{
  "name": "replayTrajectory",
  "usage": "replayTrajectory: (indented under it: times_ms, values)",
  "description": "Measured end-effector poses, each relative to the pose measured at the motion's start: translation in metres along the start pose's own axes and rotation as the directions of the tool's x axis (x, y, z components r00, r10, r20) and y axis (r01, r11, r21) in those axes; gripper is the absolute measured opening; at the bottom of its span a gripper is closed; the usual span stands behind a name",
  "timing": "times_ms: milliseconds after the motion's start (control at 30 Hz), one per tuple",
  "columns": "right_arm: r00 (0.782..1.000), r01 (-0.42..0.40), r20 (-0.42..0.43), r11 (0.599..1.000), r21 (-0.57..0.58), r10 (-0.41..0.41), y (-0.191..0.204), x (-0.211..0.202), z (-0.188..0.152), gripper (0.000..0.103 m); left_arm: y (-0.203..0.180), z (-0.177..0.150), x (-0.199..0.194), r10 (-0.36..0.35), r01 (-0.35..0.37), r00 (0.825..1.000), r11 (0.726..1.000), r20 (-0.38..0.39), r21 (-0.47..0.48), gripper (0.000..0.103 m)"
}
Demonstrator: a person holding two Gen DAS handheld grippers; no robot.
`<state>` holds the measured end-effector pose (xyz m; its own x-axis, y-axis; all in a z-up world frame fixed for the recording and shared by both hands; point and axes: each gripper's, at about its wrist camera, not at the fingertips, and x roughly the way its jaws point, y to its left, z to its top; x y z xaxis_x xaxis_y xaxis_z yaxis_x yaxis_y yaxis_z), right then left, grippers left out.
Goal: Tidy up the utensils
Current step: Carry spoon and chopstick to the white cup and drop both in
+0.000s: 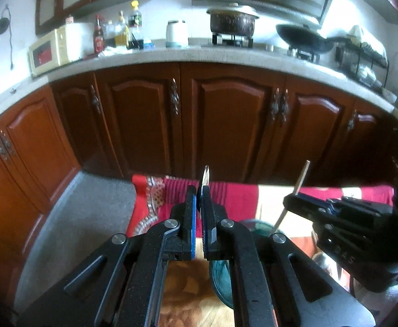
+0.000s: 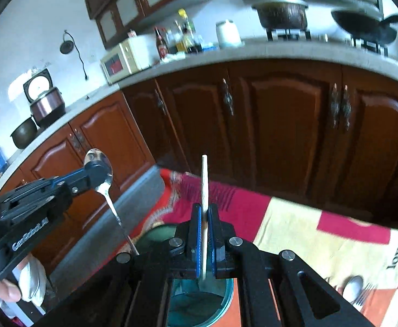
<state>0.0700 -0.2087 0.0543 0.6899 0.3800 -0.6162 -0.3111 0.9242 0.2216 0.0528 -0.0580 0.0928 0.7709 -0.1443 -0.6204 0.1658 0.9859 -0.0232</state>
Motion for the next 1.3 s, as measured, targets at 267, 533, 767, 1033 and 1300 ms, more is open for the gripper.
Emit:
replayTrajectory:
  times_ms: [267, 533, 767, 1033, 1300]
  values:
    - [0.999, -0.024, -0.035, 0.998, 0.058, 0.026, -0.017, 0.012, -0.008, 0.008, -0.003, -0.017, 0.027, -0.021, 0.018, 0.995, 0.999, -0.102, -0.036, 0.002]
    - [0.999, -0.030, -0.009, 0.996, 0.086, 0.031, -0.023, -0.016, -0.018, 0.036, -0.009, -0.015, 0.013, -0.060, 0.054, 0.993, 0.997, -0.097, -0.062, 0.023]
    - [1.000, -0.017, 0.002, 0.993, 0.118, 0.017, -0.026, -0.047, -0.033, 0.036, -0.018, -0.015, -0.020, -0.100, 0.096, 0.993, 0.993, -0.055, -0.070, 0.035]
    - [0.998, 0.064, 0.005, 0.988, 0.139, -0.065, -0.036, -0.095, -0.061, 0.037, -0.054, -0.026, -0.052, -0.152, 0.151, 0.988, 0.988, -0.039, -0.025, 0.036]
    - [0.989, 0.150, -0.008, 0.974, 0.168, -0.151, -0.067, -0.140, -0.096, 0.037, -0.093, -0.041, -0.071, -0.194, 0.195, 0.981, 0.980, -0.034, 0.040, 0.036]
